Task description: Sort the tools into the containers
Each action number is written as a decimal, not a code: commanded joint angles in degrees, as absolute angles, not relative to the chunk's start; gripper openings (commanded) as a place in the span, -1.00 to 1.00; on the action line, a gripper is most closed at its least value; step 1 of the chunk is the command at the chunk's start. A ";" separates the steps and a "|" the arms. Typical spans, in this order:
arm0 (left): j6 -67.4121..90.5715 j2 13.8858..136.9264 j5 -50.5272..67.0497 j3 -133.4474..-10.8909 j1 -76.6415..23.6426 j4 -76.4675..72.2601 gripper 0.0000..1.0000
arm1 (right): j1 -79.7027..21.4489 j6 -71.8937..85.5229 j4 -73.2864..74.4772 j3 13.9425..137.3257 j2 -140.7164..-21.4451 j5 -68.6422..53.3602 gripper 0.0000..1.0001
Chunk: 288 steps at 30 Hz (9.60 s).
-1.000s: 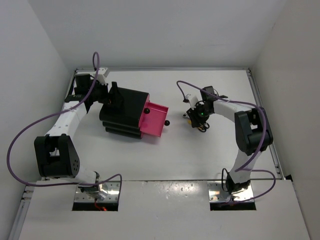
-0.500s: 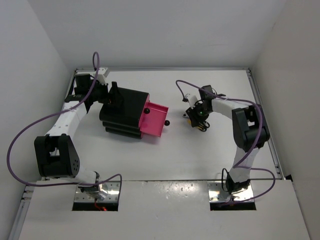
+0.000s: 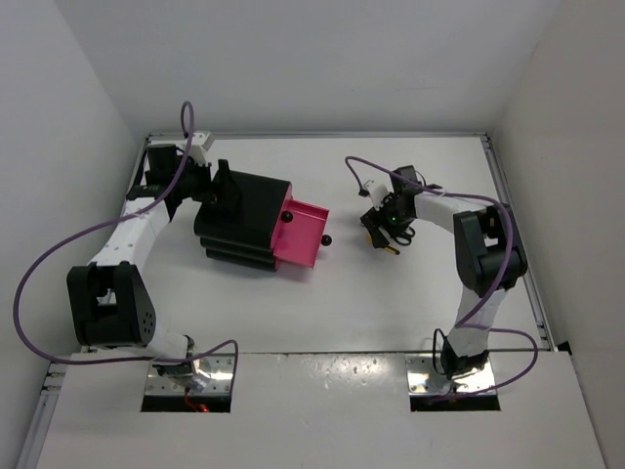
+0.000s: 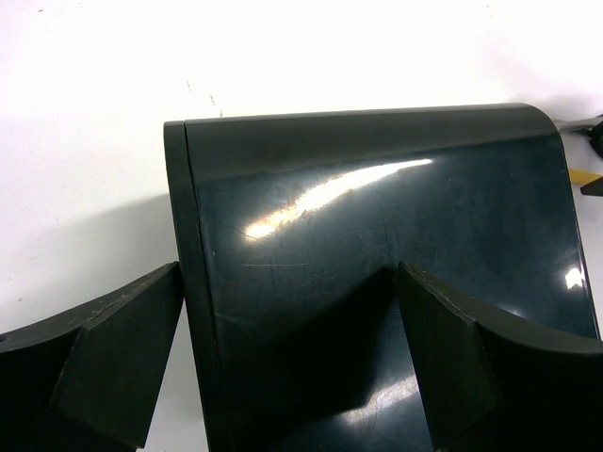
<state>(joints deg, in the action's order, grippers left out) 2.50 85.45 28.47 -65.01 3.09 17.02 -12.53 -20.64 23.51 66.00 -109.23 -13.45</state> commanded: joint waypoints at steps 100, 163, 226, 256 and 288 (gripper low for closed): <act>-2.29 90.97 22.59 -59.85 2.72 29.97 0.95 | -22.43 43.89 -8.09 75.42 -105.22 -50.35 0.07; -2.29 94.75 24.17 -59.85 2.72 30.50 0.95 | -31.37 -18.72 3.44 72.16 -109.16 -44.03 0.26; -2.81 97.12 23.64 -59.85 2.72 30.50 0.95 | -26.19 66.85 -56.40 55.37 -111.26 -55.20 0.38; -2.81 97.12 23.12 -59.85 2.72 30.50 0.95 | -26.81 88.59 -74.54 65.30 -126.30 -53.09 0.04; -2.29 96.06 22.59 -58.80 2.72 29.97 1.00 | -18.28 84.99 -75.15 49.75 -117.52 -58.10 -0.83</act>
<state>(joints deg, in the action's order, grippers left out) 4.16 89.73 31.40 -65.39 3.75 13.34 -19.29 86.78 -71.99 51.20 -120.07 -57.76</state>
